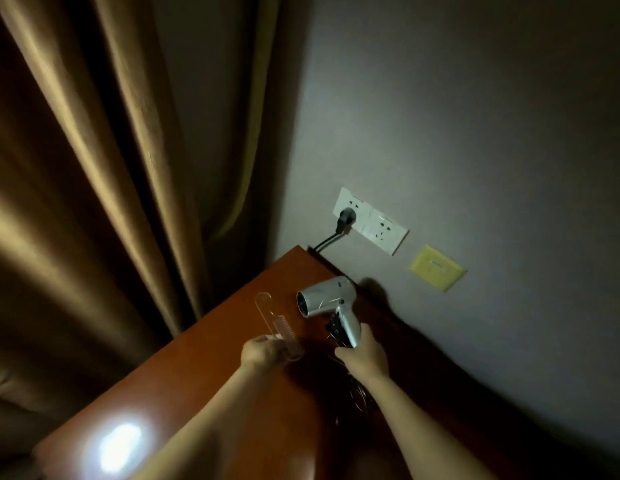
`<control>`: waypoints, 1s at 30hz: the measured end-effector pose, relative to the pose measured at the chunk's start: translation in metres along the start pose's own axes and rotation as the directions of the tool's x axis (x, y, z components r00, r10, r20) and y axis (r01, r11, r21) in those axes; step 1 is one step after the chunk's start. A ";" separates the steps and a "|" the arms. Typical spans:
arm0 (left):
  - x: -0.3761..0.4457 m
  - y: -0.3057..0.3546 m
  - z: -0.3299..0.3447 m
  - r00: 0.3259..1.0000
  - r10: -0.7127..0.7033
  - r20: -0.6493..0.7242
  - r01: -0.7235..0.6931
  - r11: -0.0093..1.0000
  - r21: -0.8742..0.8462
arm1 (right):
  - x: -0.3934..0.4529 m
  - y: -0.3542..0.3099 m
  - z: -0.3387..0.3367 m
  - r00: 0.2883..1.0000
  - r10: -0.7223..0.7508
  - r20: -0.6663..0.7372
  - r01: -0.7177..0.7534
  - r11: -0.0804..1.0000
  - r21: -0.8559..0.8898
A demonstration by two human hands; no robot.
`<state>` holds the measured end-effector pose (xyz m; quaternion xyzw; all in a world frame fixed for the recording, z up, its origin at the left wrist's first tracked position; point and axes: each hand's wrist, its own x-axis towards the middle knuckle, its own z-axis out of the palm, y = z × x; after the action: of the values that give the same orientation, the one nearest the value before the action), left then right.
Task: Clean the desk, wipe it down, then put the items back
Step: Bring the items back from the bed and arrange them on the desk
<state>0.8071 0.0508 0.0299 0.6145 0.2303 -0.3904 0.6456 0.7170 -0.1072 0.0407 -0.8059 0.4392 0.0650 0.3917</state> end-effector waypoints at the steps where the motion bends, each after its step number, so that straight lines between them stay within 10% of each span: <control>1: 0.009 0.002 0.009 1.000 -0.011 -0.007 0.010 0.999 -0.038 | 0.016 -0.004 -0.001 1.000 -0.012 0.007 0.012 1.000 -0.009; 12: 0.077 0.006 0.053 0.989 -0.096 -0.110 0.060 0.953 -0.297 | 0.129 -0.041 0.006 0.961 -0.236 0.145 0.254 0.960 -0.115; 30: 0.095 0.010 0.055 0.988 -0.073 -0.138 0.061 0.994 -0.088 | 0.159 -0.046 0.022 0.932 -0.275 0.237 0.308 0.944 -0.117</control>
<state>0.8607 -0.0241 -0.0303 0.6052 0.3121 -0.3575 0.6391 0.8535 -0.1824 -0.0190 -0.8778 0.2629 0.1270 0.3799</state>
